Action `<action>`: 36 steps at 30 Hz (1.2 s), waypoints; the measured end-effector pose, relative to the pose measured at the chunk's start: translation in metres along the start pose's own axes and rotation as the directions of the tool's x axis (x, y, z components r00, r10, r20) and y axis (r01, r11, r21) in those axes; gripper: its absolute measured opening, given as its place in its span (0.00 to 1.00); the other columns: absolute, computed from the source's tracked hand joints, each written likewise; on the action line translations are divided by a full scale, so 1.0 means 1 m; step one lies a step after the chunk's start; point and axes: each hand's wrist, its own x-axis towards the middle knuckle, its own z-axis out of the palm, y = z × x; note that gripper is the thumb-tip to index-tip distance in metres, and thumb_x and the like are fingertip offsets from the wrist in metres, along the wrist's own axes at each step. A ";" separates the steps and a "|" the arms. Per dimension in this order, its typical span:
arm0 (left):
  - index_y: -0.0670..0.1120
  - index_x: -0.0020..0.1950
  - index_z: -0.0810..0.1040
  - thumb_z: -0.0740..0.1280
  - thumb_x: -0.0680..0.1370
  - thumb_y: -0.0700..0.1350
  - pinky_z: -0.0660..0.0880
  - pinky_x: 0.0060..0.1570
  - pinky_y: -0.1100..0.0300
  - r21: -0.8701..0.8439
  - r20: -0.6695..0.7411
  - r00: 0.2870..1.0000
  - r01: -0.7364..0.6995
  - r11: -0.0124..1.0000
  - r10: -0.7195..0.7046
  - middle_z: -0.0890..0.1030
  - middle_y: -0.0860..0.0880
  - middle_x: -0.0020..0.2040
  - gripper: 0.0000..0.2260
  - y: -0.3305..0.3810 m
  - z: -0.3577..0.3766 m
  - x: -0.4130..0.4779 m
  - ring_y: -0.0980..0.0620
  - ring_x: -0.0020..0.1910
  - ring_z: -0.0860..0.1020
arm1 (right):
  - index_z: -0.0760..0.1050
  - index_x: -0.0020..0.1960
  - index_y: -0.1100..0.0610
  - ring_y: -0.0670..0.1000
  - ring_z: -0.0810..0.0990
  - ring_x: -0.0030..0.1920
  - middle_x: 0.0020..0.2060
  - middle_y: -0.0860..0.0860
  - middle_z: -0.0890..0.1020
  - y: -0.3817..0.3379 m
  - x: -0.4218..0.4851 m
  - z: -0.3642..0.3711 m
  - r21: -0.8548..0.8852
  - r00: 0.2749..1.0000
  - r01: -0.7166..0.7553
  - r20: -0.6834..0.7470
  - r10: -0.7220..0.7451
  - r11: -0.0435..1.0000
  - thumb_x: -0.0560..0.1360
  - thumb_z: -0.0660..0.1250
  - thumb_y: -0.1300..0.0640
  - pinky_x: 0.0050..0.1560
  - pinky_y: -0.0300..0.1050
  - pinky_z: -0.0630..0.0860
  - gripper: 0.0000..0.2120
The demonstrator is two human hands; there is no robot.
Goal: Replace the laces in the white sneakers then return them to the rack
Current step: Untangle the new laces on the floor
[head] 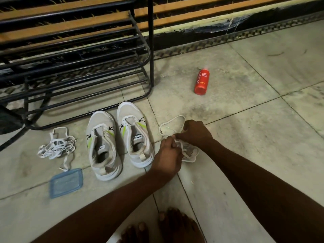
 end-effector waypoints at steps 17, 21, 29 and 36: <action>0.38 0.46 0.83 0.66 0.78 0.40 0.72 0.56 0.50 -0.007 0.014 0.992 0.125 0.992 -0.125 0.74 0.40 0.54 0.07 -0.004 -0.006 0.009 0.42 0.53 0.75 | 0.80 0.51 0.50 0.43 0.81 0.37 0.33 0.47 0.81 0.021 -0.053 -0.005 0.537 0.930 0.356 -0.281 -0.236 0.765 0.67 0.79 0.63 0.41 0.35 0.74 0.16; 0.39 0.41 0.80 0.70 0.73 0.36 0.73 0.48 0.61 -0.088 -0.053 0.983 0.169 0.982 -0.174 0.71 0.46 0.50 0.01 -0.004 -0.008 0.011 0.52 0.44 0.75 | 0.80 0.50 0.54 0.52 0.82 0.43 0.39 0.49 0.83 0.035 -0.063 0.002 0.179 0.865 0.482 -0.256 -0.433 0.858 0.69 0.75 0.62 0.44 0.45 0.76 0.11; 0.47 0.60 0.75 0.66 0.71 0.41 0.77 0.50 0.48 -0.100 -0.083 0.982 0.163 0.981 -0.172 0.72 0.48 0.56 0.16 -0.002 -0.012 0.010 0.45 0.48 0.78 | 0.80 0.52 0.53 0.55 0.75 0.56 0.49 0.50 0.82 0.033 -0.055 0.012 -0.340 0.802 0.570 0.034 -0.596 0.748 0.71 0.63 0.64 0.52 0.50 0.66 0.14; 0.42 0.57 0.82 0.68 0.75 0.35 0.69 0.50 0.60 -0.091 -0.058 0.992 0.111 0.990 -0.116 0.75 0.44 0.54 0.11 -0.005 -0.008 0.007 0.45 0.48 0.78 | 0.79 0.51 0.60 0.59 0.80 0.39 0.38 0.56 0.82 0.039 -0.062 0.014 -0.182 0.782 0.541 -0.249 -0.571 0.821 0.70 0.72 0.68 0.41 0.48 0.71 0.11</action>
